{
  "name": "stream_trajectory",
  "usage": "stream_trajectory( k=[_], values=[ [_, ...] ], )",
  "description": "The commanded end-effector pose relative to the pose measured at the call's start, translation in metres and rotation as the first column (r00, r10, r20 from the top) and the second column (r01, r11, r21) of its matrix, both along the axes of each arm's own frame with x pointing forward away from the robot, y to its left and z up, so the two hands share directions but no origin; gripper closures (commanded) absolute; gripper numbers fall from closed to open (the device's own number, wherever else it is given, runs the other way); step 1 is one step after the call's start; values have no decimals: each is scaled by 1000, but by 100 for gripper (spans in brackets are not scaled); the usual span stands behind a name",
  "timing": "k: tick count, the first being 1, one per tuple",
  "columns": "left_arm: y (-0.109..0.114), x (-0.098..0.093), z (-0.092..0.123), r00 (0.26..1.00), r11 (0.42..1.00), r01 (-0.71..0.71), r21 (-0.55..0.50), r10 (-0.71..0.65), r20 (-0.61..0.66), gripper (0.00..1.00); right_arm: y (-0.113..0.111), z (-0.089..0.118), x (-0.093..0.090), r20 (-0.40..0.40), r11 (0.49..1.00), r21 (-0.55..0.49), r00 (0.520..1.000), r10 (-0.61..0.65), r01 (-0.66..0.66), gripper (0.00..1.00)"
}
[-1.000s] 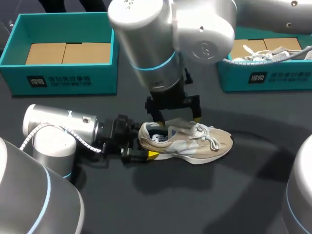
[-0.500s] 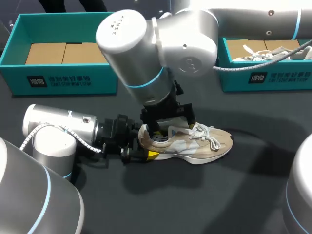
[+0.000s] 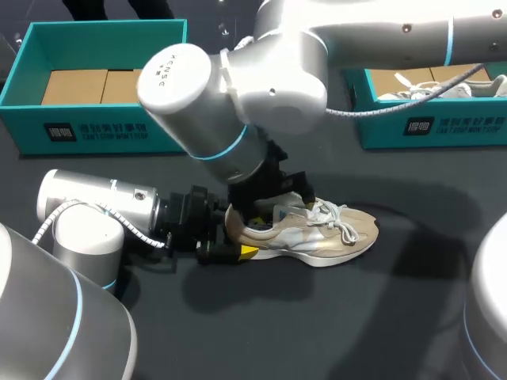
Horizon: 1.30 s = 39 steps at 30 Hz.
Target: Take the shoe out of the shoebox, open the shoe tongue, remove and reinsert the insole, then place the shoe into the shoebox
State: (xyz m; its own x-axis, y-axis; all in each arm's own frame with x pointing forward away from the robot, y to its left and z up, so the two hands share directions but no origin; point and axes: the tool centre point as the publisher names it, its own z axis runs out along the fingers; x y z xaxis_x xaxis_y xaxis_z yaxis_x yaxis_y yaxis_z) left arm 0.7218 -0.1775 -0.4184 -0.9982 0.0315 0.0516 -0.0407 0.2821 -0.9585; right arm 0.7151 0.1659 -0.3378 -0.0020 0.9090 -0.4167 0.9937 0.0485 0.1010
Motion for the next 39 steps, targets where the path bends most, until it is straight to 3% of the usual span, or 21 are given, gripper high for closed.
stream_trajectory(
  k=[1,8,15,21,26,34,39],
  values=[
    [-1,-2,-5,1000,1000,-3,0,3,1,100,2,-10,-5,144,960,-36,952,-270,278,0],
    [-1,-2,-5,1000,1000,-3,0,3,1,100,-14,-23,2,148,950,-34,941,-304,312,0],
    [-1,-2,-5,1000,1000,-3,0,3,1,100,-20,-18,5,170,943,-31,931,-323,333,1],
    [-1,-2,-5,1000,1000,-3,0,3,1,100,-26,-7,1,184,937,-43,925,-333,346,20],
    [-1,-2,-5,1000,1000,-3,0,3,1,100,-31,-1,-3,183,932,-49,921,-344,358,30],
    [-1,-2,-5,1000,1000,-3,0,3,1,100,-42,11,0,160,934,-38,925,-345,355,16],
    [-1,-2,-5,1000,1000,-3,0,3,1,100,-34,6,-2,143,939,-17,930,-339,344,20]
  ],
)
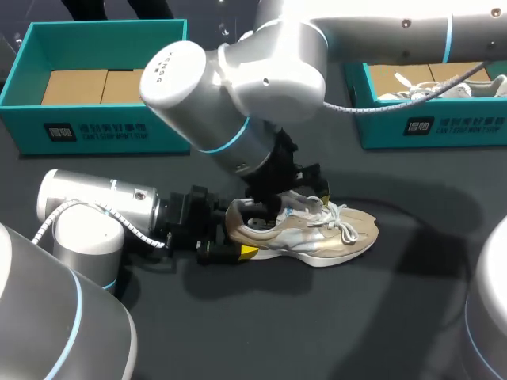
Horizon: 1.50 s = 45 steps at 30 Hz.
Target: Take the shoe out of the shoebox, open the shoe tongue, remove and reinsert the insole, then place the shoe into the shoebox
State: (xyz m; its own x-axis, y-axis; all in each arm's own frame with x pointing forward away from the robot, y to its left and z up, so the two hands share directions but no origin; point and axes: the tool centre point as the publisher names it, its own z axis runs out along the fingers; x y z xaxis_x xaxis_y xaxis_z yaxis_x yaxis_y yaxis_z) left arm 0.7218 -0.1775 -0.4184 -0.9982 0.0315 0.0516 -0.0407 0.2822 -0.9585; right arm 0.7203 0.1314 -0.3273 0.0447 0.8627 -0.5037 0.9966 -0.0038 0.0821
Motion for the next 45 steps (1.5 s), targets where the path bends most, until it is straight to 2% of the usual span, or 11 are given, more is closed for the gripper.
stream_trajectory(
  k=[1,6,10,19,23,28,35,41,45],
  values=[
    [-1,-2,-5,1000,1000,-3,0,3,1,100,3,-6,-8,154,960,72,948,-278,270,20],
    [-1,-2,-5,1000,1000,-3,0,3,1,100,15,-12,-17,124,959,96,953,-276,266,24],
    [-1,-2,-5,1000,1000,-3,0,3,1,100,21,-8,-23,116,960,92,955,-273,263,25],
    [-1,-2,-5,1000,1000,-3,0,3,1,100,12,6,-26,121,961,71,954,-276,269,29],
    [-1,-2,-5,1000,1000,-3,0,3,1,100,6,7,-22,108,964,74,959,-262,255,50],
    [-1,-2,-5,1000,1000,-3,0,3,1,100,1,9,-19,93,969,88,966,-240,232,58],
    [-1,-2,-5,1000,1000,-3,0,3,1,100,2,10,-16,48,977,128,982,-180,173,64],
    [-1,-2,-5,1000,1000,-3,0,3,1,100,-3,7,-15,-11,977,175,993,-120,120,66],
    [-1,-2,-5,1000,1000,-3,0,3,1,100,-8,10,-15,-17,976,188,994,-106,107,65]
  ],
)
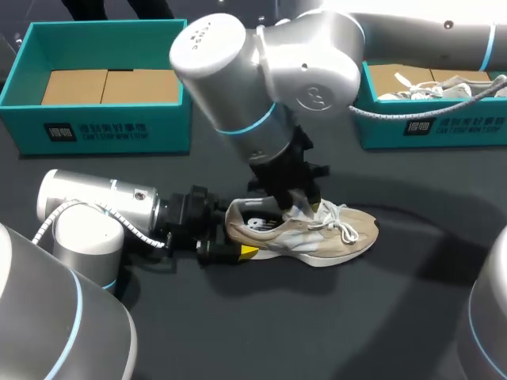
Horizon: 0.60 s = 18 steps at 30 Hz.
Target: Take the shoe out of the shoebox, open the shoe tongue, remove and reinsert the insole, then place the shoe into the shoebox
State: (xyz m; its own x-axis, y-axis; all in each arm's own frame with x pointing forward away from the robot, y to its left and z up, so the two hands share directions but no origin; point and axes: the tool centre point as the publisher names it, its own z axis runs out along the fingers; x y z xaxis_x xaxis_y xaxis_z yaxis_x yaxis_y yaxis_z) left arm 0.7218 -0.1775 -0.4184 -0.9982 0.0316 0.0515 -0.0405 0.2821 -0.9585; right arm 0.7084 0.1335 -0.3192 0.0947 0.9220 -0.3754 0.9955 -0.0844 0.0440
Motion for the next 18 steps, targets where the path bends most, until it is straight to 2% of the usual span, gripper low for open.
stream_trajectory(
  k=[1,9,10,12,16,18],
  values=[
    [-1,-2,-5,1000,1000,-3,0,3,1,100,-12,3,-2,12,999,39,999,-37,37,64],
    [-1,-2,-5,1000,1000,-3,0,3,1,100,-17,11,-1,-4,999,45,1000,3,-3,67],
    [-1,-2,-5,1000,1000,-3,0,3,1,100,-17,12,-1,-7,999,50,1000,15,-14,75],
    [-1,-2,-5,1000,1000,-3,0,3,1,100,-17,13,0,-13,998,57,999,33,-33,100],
    [-1,-2,-5,1000,1000,-3,0,3,1,100,-21,15,3,-48,982,117,986,157,-150,100],
    [-1,-2,-5,1000,1000,-3,0,3,1,100,-25,15,6,-29,966,154,976,215,-208,100]
  ],
)
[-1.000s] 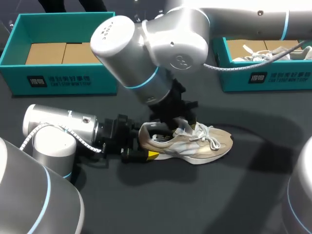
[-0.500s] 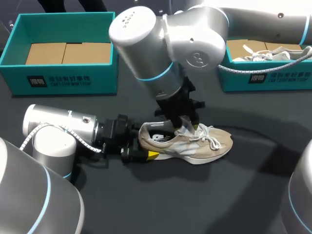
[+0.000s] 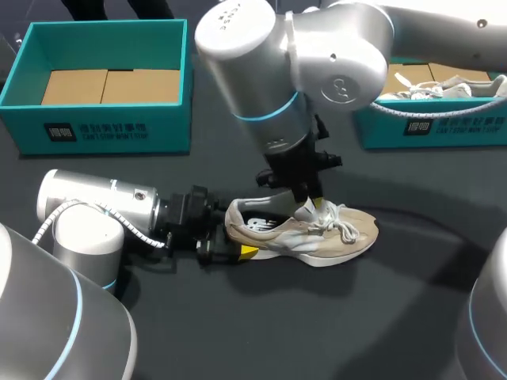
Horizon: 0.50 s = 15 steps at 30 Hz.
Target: Take the shoe out of the shoebox, open the shoe tongue, remove and reinsert the insole, then place the shoe into the shoebox
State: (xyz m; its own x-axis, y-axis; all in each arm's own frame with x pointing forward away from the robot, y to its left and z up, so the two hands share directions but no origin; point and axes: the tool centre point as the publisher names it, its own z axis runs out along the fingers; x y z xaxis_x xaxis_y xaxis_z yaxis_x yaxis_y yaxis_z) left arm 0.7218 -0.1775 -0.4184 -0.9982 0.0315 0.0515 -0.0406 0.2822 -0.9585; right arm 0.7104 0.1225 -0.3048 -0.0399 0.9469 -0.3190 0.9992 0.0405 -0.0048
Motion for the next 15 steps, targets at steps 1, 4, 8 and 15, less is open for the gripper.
stream_trajectory(
  k=[1,4,8,15],
  values=[
    [-1,-2,-5,1000,1000,-3,0,3,1,100,-18,0,4,17,975,167,989,147,-148,100],
    [-1,-2,-5,1000,1000,-3,0,3,1,100,-29,-3,3,66,935,311,985,157,-170,100],
    [-1,-2,-5,1000,1000,-3,0,3,1,100,-29,-3,3,66,935,311,985,157,-170,100],
    [-1,-2,-5,1000,1000,-3,0,3,1,100,-29,-3,3,66,935,311,985,157,-170,100]
  ],
)
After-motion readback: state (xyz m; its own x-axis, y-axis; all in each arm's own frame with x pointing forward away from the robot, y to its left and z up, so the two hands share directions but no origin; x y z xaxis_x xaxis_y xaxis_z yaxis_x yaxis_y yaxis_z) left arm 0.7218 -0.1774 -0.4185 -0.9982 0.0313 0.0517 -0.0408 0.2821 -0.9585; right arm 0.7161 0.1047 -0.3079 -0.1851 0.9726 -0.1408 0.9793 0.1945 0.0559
